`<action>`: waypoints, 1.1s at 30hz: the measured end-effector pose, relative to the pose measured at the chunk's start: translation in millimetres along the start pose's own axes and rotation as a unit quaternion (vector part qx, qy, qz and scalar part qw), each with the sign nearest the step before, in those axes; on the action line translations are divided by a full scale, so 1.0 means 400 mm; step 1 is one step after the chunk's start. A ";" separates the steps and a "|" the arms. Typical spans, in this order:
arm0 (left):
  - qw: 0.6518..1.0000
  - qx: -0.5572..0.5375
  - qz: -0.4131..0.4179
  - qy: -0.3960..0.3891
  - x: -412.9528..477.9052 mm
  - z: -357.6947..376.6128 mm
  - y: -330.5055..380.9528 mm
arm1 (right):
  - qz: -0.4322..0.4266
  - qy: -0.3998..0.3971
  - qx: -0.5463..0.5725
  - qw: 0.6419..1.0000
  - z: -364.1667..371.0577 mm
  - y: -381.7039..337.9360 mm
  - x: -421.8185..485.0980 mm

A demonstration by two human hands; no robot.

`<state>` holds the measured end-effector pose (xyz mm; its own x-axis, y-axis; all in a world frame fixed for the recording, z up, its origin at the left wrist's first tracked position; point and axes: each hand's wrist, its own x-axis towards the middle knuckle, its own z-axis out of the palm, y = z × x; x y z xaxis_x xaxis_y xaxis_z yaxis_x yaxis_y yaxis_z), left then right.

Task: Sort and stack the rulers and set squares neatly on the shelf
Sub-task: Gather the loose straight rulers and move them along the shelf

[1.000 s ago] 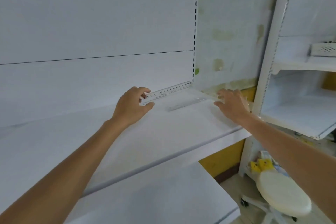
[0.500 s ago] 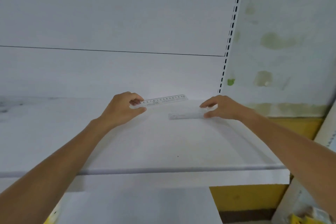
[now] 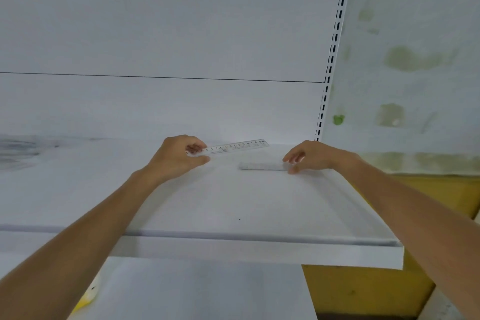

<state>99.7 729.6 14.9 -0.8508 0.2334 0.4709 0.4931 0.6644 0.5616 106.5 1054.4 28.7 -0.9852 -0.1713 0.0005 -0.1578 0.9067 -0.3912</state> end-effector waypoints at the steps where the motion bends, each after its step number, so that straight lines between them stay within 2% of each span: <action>1: 1.000 0.003 0.000 -0.001 0.001 -0.003 0.003 | -0.002 -0.002 -0.002 1.000 0.000 0.000 -0.001; 6: 1.000 0.009 -0.002 -0.013 0.017 -0.008 0.029 | -0.007 0.038 -0.046 0.998 0.019 -0.011 -0.023; 11: 1.000 -0.027 -0.004 -0.016 0.040 0.038 0.080 | 0.008 0.103 -0.164 0.981 0.056 -0.043 -0.094; 14: 0.999 -0.047 0.019 -0.016 0.052 0.073 0.112 | 0.022 0.131 -0.084 0.988 0.073 -0.064 -0.171; 16: 0.996 -0.076 0.040 -0.004 0.062 0.098 0.133 | 0.016 0.108 0.008 0.994 0.100 -0.075 -0.230; 17: 0.995 -0.090 0.047 0.000 0.068 0.111 0.143 | 0.005 0.087 0.015 0.996 0.114 -0.079 -0.254; 24: 0.994 -0.086 0.055 -0.030 0.115 0.208 0.177 | -0.004 0.105 -0.032 0.994 0.131 -0.077 -0.278; 33: 0.989 -0.020 0.062 -0.133 0.133 0.246 0.145 | -0.006 0.112 -0.033 0.993 0.131 -0.069 -0.271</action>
<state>65.2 850.5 5.6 -0.7987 0.4928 0.3453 0.5986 0.5924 0.5392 221.1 1027.7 -8.7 -0.9721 -0.0999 0.2122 -0.1673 0.9294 -0.3289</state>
